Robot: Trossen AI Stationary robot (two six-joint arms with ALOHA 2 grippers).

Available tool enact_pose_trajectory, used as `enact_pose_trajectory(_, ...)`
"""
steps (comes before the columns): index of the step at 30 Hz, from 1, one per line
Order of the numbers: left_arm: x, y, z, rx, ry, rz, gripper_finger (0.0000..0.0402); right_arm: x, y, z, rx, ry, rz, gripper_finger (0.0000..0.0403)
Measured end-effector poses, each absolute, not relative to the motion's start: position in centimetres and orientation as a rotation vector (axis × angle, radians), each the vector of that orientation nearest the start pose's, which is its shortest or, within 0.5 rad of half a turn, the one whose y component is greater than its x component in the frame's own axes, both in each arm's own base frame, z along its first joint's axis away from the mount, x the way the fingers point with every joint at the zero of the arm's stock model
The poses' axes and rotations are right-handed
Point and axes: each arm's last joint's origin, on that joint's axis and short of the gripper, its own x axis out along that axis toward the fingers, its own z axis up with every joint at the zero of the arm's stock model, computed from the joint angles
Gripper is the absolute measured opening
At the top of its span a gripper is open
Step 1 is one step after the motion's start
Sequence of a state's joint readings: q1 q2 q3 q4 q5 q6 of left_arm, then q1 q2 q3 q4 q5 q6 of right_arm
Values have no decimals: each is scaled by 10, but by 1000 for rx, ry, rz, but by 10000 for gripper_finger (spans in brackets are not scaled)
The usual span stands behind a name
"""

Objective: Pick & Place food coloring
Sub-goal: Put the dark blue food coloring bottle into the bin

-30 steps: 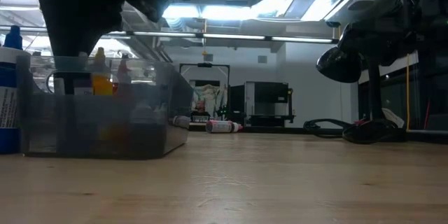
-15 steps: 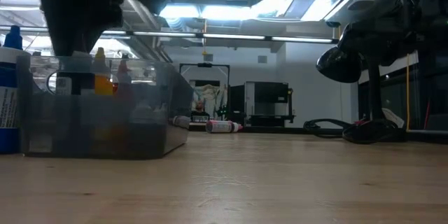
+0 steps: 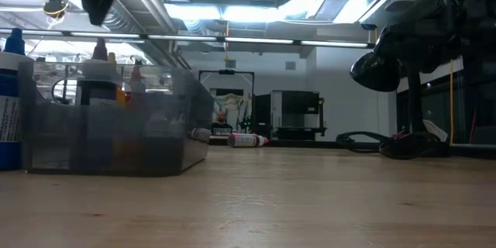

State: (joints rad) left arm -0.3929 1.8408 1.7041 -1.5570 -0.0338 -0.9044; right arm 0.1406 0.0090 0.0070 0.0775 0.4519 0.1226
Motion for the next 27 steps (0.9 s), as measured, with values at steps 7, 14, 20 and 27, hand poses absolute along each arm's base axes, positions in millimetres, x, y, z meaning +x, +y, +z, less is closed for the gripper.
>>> enact_pose_trajectory(7, 290, -140, 302, -419, 1611, 487, 271, 95, 1, 172, 144, -92, -306, 323)
enact_pose_trajectory(14, 277, -158, 294, -357, 1618, 495, 271, 95, 1, 172, 144, -92, -306, 323)
enact_pose_trajectory(20, 268, -162, 274, -233, 1657, 506, 271, 95, 1, 172, 144, -92, -306, 323)
enact_pose_trajectory(27, 266, -167, 253, -110, 1683, 353, 271, 95, 1, 172, 144, -92, -306, 323)
